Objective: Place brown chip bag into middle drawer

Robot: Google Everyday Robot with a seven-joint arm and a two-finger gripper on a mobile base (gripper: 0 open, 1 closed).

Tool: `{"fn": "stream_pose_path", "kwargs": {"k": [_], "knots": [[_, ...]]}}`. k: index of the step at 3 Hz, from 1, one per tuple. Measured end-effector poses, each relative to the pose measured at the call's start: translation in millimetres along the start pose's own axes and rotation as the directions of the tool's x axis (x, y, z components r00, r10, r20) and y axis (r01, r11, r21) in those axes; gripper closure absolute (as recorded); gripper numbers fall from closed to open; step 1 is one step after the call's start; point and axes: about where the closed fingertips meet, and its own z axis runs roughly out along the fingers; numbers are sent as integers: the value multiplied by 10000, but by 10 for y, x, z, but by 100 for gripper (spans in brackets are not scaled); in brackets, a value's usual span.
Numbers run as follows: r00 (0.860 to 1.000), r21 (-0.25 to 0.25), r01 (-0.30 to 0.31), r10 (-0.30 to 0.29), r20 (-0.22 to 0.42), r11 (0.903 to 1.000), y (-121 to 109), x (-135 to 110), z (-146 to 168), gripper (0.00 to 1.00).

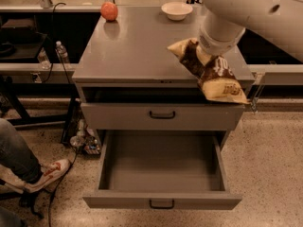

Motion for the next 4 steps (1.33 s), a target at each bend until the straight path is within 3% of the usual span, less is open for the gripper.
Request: {"fn": "stream_pose_path", "kwargs": {"k": [1, 2, 3, 4], "knots": [[9928, -185, -791, 770, -921, 9967, 66, 566, 37, 100], [9695, -470, -1407, 1280, -2089, 9889, 294, 1120, 302, 100], [9695, -470, -1408, 1281, -2091, 9889, 294, 1120, 303, 100], [9572, -500, -1526, 1351, -2559, 9870, 319, 1179, 378, 100]]}}
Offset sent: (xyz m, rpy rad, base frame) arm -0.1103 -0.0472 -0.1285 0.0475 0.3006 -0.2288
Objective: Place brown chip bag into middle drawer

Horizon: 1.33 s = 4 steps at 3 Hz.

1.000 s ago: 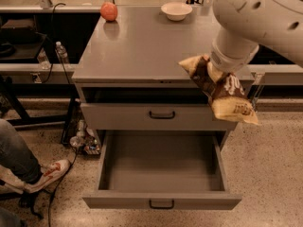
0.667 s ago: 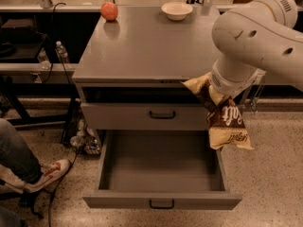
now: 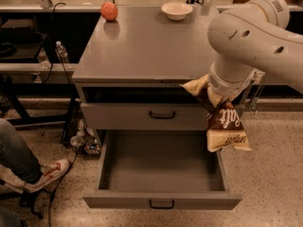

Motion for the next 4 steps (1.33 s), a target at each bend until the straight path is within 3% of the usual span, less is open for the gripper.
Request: {"fn": "stream_pose_path", "kwargs": {"k": [1, 2, 3, 4], "knots": [[9874, -362, -902, 846, -1340, 9953, -86, 445, 423, 100], [9466, -639, -1745, 1495, -2857, 9826, -69, 976, 1062, 100], [9308, -1058, -2256, 1822, -3168, 9685, 17, 1187, 1470, 100], [9306, -1094, -2287, 1843, -3162, 9673, 25, 1190, 1516, 100]]}}
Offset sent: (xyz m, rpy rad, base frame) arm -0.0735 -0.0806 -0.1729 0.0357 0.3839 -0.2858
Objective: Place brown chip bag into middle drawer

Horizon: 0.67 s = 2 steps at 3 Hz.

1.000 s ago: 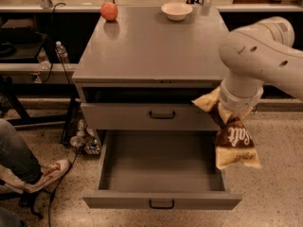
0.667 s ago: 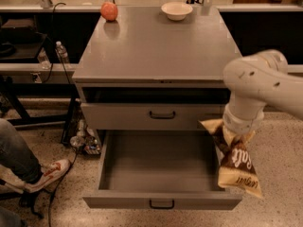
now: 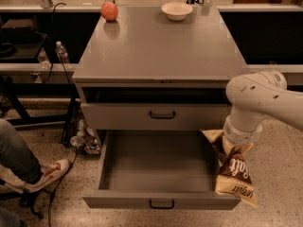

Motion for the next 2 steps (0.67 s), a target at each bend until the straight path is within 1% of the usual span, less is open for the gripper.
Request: {"fn": "stream_pose_path", "kwargs": {"k": [1, 2], "knots": [[9999, -275, 110, -111, -6, 9996, 8, -1, 54, 100], [9964, -1499, 719, -644, 543, 9861, 165, -43, 236, 100]]}}
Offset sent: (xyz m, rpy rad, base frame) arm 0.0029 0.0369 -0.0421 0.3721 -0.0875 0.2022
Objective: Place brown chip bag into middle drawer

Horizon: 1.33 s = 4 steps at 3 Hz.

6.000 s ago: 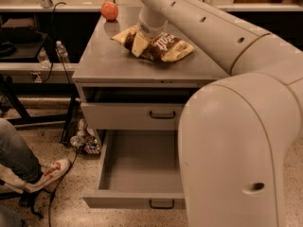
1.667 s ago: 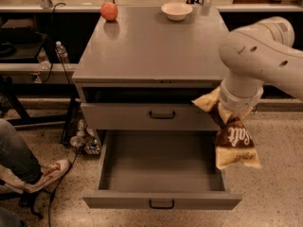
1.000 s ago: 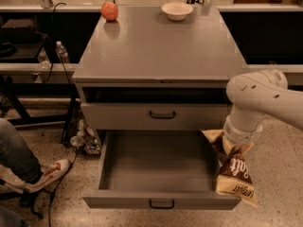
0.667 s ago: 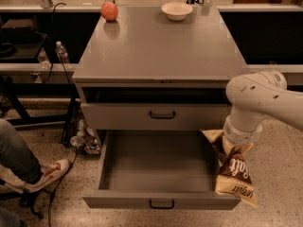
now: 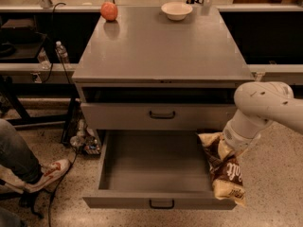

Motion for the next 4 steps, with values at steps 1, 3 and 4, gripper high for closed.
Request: {"fn": "stream_pose_path", "kwargs": {"k": [1, 3, 4], "knots": [[9937, -865, 1012, -966, 561, 9911, 207, -85, 192, 100], [9721, -1514, 1902, -1646, 1671, 9700, 597, -543, 691, 100], [9748, -2381, 1871, -1501, 1652, 9530, 794, -864, 1058, 74]]}}
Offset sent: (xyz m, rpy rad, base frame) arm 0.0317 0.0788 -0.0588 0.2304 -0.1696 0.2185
